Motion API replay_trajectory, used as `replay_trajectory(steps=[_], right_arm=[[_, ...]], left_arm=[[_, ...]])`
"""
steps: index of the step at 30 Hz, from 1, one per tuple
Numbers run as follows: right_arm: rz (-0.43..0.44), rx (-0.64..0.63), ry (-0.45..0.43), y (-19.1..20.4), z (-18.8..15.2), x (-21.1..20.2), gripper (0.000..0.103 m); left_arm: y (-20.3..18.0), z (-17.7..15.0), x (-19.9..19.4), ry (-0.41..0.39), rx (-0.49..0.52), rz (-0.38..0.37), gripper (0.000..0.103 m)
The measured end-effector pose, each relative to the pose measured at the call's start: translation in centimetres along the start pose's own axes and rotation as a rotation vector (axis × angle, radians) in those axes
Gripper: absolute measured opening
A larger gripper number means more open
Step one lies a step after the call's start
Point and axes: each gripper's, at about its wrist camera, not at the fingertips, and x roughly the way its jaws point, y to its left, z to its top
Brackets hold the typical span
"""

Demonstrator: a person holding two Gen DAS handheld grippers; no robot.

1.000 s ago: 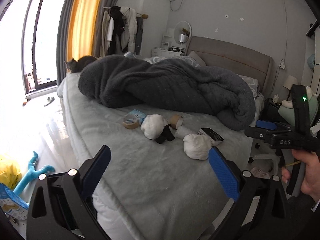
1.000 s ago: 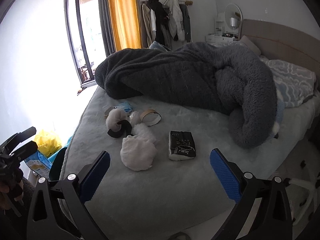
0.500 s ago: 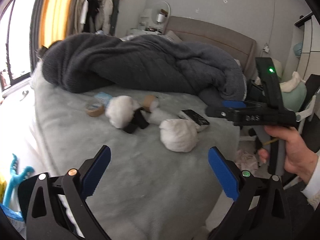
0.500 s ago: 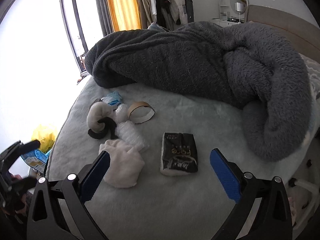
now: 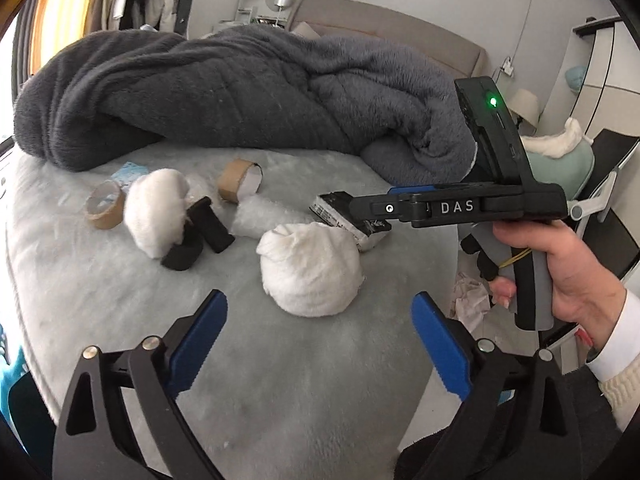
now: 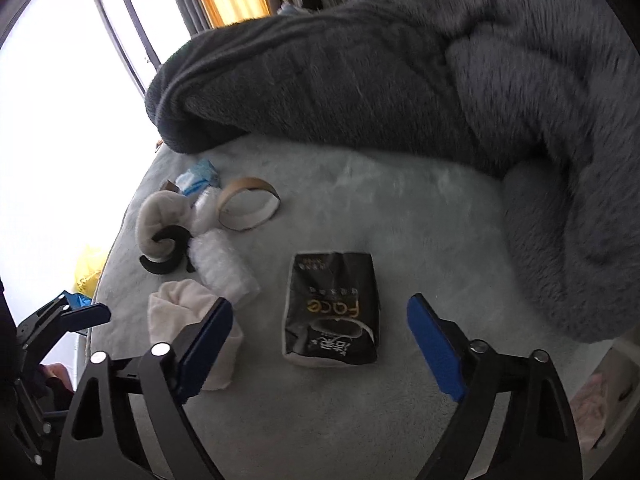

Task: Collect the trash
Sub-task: 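Grasp the white tissue ball with the left tool while the right tool grasps the black tissue packet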

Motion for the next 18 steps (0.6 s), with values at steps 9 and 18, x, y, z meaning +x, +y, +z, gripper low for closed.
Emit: replay_trajectory(steps=[9, 18], right_arm=[[0.012, 0.049, 0.060, -0.4, 0.8, 1.3, 0.083], [0.017, 0.106, 0.077, -1.1, 1.4, 1.9, 0.083]], left_arm=[[0.7, 0.9, 4.0, 0.090, 0.027, -0.019, 0.085], [2.0, 1.5, 6.1, 0.132, 0.000, -0.049, 0.058]])
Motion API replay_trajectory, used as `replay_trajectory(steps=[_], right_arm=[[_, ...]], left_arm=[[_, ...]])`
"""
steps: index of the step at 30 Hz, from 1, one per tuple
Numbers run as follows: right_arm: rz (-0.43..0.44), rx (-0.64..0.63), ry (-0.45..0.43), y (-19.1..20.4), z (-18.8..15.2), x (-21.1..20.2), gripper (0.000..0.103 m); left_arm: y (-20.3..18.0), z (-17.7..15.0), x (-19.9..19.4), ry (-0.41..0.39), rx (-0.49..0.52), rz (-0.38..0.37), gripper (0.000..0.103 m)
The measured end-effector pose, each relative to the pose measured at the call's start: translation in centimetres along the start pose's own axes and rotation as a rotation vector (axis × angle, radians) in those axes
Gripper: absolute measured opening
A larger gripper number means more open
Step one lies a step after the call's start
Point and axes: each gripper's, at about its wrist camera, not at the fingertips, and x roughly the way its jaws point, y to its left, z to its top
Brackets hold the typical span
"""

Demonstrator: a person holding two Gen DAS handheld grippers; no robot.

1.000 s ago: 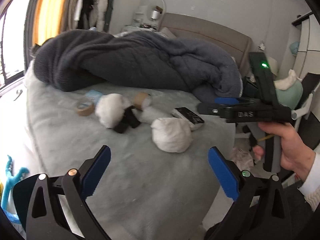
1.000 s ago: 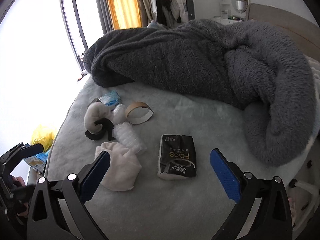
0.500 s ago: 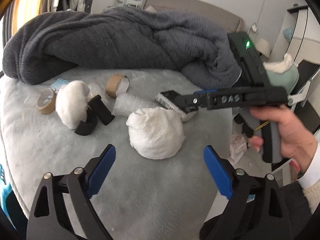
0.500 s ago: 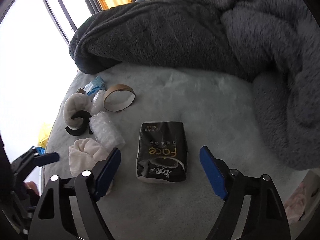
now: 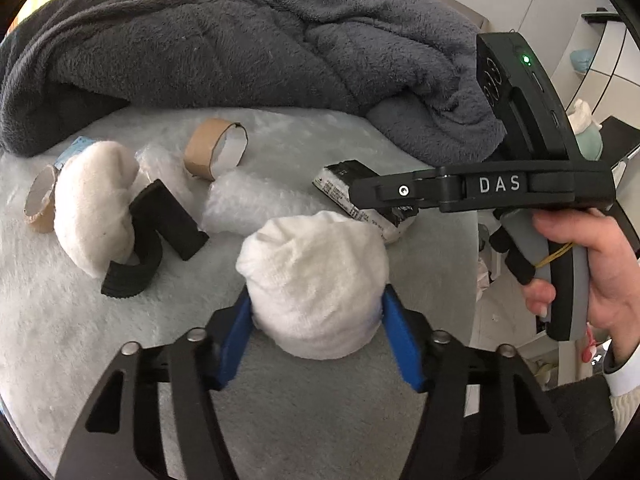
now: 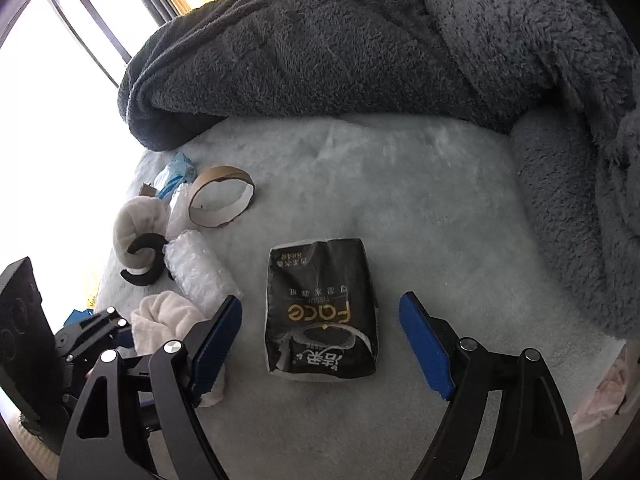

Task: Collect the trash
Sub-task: 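Grasp the white tissue ball with the left tool while the right tool grasps the black tissue packet, then carry both items over the teal bin and open the left tool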

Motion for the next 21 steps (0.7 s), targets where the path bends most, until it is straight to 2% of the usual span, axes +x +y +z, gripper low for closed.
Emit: replay_trajectory(steps=[4, 8, 12, 16, 21], right_arm=[[-0.043, -0.030, 0.017, 0.7, 0.2, 0.5, 0.083], [-0.152, -0.072, 0.036, 1.7, 0.3, 1.7, 0.081], [-0.179, -0.075, 0.046, 2.2, 0.5, 2.2, 0.071], [-0.203, -0.091, 0.051, 2.9, 0.7, 2.6, 0.054], [-0.225, -0.098, 0.016, 3.6, 1.2, 2.1, 0.052]], left_arm=[[0.1, 0.0, -0.6, -0.012, 0.010, 0.029, 0.052], [0.4, 0.0, -2.3, -0.036, 0.019, 0.053, 0.051], [0.4, 0.6, -4.4, -0.088, 0.034, 0.092, 0.051], [0.8, 1.2, -6.4, -0.151, 0.022, 0.120, 0.051], [2.4, 1.4, -8.2, -0.189, -0.002, 0.176, 0.051]])
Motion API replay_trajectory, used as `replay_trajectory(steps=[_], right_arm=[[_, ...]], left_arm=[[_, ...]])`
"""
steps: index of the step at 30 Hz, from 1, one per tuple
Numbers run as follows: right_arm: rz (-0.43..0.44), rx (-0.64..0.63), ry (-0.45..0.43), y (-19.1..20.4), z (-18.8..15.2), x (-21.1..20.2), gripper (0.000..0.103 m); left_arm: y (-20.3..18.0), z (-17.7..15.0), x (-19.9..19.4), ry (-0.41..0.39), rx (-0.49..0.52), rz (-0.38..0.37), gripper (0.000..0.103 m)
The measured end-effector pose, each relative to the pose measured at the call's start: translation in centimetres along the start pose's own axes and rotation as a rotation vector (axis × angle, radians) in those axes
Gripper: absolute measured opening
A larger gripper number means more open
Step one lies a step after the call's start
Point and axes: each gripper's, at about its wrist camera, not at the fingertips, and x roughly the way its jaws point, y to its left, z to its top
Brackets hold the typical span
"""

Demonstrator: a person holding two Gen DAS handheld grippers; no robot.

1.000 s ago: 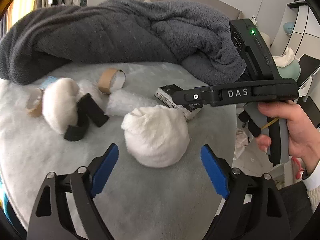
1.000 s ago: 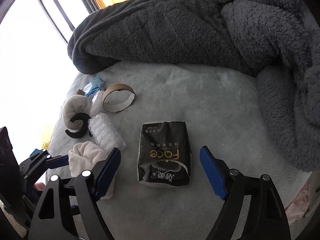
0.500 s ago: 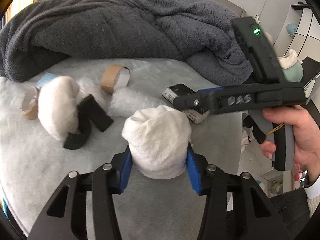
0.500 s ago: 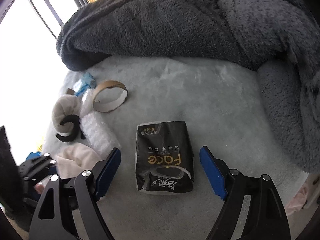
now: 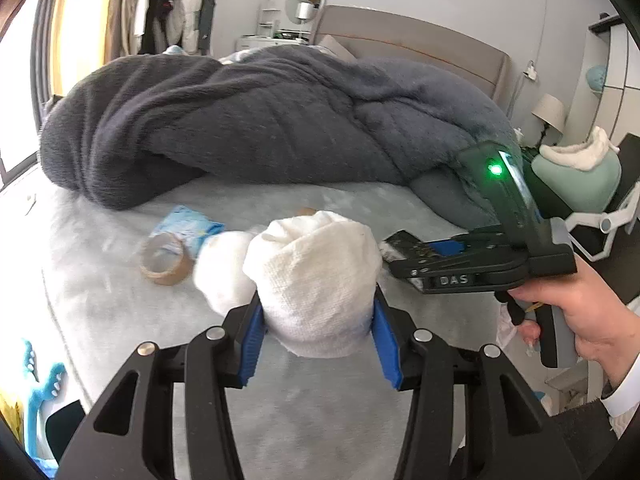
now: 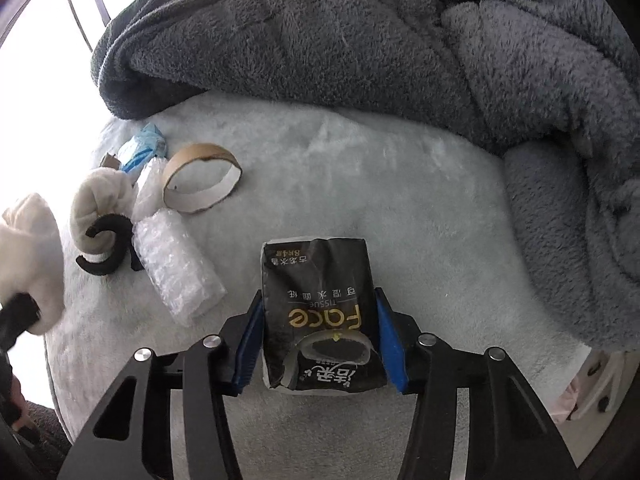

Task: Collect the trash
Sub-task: 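Carry both items over the teal bin and open the left tool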

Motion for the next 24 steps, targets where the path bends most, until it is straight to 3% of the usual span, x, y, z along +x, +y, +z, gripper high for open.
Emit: replay_trajectory(steps=[5, 14, 19, 24], right_arm=[[-0.015, -0.003, -0.099, 1.2, 1.0, -2.3, 0.052], [0.062, -0.039, -0.216, 6.2, 3.0, -3.9, 0.052], [0.103, -0.126, -0.284, 10.8, 3.6, -5.5, 0.052], [0.149, -0.181, -0.289, 15.0, 4.2, -5.2, 0.052]], left_arm=[[2.0, 0.1, -1.3, -0.010, -0.026, 0.045, 0.051], [6.4, -0.7, -3.9, -0.033, -0.080, 0.138, 0.051], [9.7, -1.7, -5.7, -0.040, -0.137, 0.178, 0.051], [12.5, -3.2, -7.0, -0.028, -0.171, 0.219, 0.051]])
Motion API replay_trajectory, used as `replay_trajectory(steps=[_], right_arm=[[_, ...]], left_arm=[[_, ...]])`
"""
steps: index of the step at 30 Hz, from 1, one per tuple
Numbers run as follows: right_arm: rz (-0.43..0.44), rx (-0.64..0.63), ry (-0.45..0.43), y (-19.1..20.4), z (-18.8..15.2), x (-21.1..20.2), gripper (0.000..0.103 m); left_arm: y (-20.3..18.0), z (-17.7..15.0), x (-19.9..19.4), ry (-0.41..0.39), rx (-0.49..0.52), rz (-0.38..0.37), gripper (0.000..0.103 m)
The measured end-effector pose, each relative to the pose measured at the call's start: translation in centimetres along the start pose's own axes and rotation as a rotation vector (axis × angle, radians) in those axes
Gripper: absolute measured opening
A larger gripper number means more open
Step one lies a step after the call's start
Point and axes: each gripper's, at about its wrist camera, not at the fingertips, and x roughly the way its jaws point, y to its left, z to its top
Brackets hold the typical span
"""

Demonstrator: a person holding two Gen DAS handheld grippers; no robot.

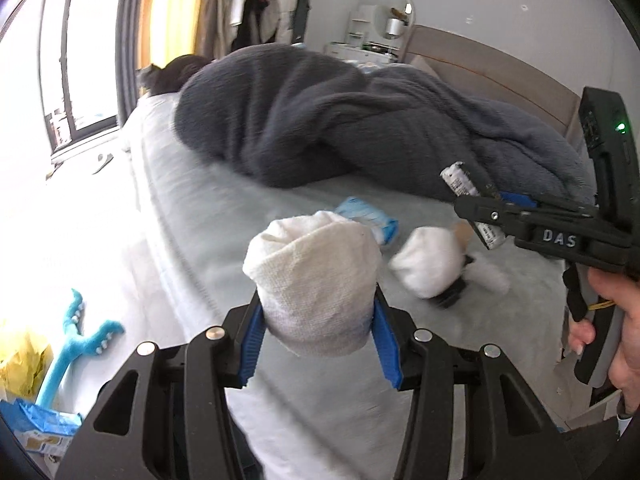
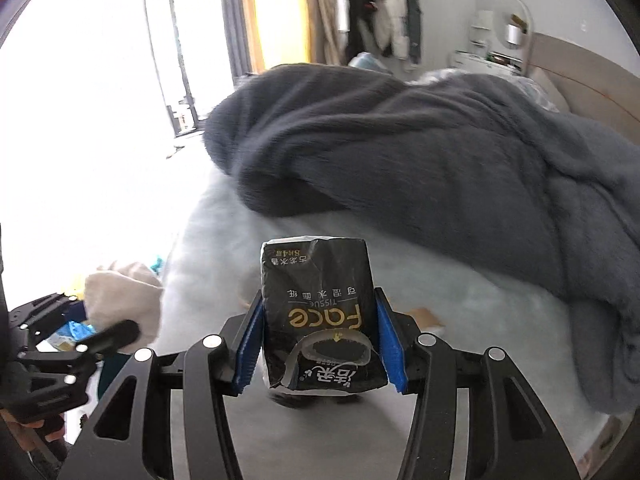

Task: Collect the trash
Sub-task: 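Carry both items over the teal bin and open the left tool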

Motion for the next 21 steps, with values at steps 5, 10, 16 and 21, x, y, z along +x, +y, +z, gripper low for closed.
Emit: replay_trajectory(steps=[5, 10, 16, 21], right_arm=[[0.089, -0.042, 0.013, 4.6, 0.7, 1.5, 0.052], [0.131, -0.112, 0.024, 9.3, 1.1, 2.3, 0.052], [0.160, -0.156, 0.061, 13.1, 1.2, 4.2, 0.052], [0.260, -0.115, 0.104, 15.2, 1.2, 6.1, 0.052]], left_arm=[[3.5, -1.5, -0.1, 0.039, -0.047, 0.033, 0.051], [7.0, -3.2, 0.3, 0.093, -0.098, 0.072, 0.051], [10.8, -5.5, 0.8, 0.163, -0.158, 0.104, 0.051], [13.9, -8.4, 1.7, 0.237, -0.226, 0.106, 0.051]])
